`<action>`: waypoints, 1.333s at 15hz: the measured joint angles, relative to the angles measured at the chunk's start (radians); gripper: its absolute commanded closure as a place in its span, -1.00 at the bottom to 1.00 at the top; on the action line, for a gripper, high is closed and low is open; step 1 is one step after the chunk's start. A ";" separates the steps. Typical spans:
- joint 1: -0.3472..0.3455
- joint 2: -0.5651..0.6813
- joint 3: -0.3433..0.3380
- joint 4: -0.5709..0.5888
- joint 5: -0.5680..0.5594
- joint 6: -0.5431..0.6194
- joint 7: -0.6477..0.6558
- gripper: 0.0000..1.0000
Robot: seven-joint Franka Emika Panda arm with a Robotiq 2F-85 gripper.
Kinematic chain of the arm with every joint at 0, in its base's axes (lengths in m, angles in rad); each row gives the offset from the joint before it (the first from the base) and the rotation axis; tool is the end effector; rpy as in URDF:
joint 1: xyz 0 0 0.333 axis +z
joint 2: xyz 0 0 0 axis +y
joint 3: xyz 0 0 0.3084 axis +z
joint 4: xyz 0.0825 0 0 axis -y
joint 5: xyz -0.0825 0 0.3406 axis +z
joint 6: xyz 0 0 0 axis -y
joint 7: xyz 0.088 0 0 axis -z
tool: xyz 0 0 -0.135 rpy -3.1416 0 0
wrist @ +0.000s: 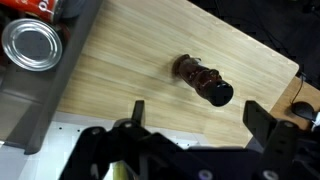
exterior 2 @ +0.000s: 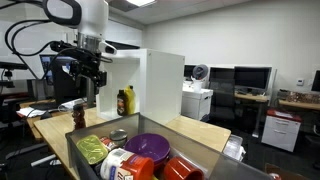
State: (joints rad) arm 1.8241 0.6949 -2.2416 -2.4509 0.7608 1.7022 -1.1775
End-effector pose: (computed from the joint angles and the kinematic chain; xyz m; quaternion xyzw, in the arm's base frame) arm 0.3618 -0.0580 0.4048 -0.9726 -0.1829 -0.0191 0.1421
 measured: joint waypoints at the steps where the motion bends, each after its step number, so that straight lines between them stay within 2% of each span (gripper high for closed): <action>1: 0.001 0.007 0.009 -0.003 0.020 0.002 0.003 -1.00; 5: 0.005 0.060 0.059 -0.025 0.063 0.010 0.010 -1.00; 12: 0.025 0.126 0.143 -0.057 0.068 0.066 0.069 -1.00; 20: 0.051 0.135 0.175 -0.090 0.068 0.114 0.099 -1.00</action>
State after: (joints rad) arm 1.8755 0.8296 -2.0671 -2.5405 0.8292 1.8166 -1.0780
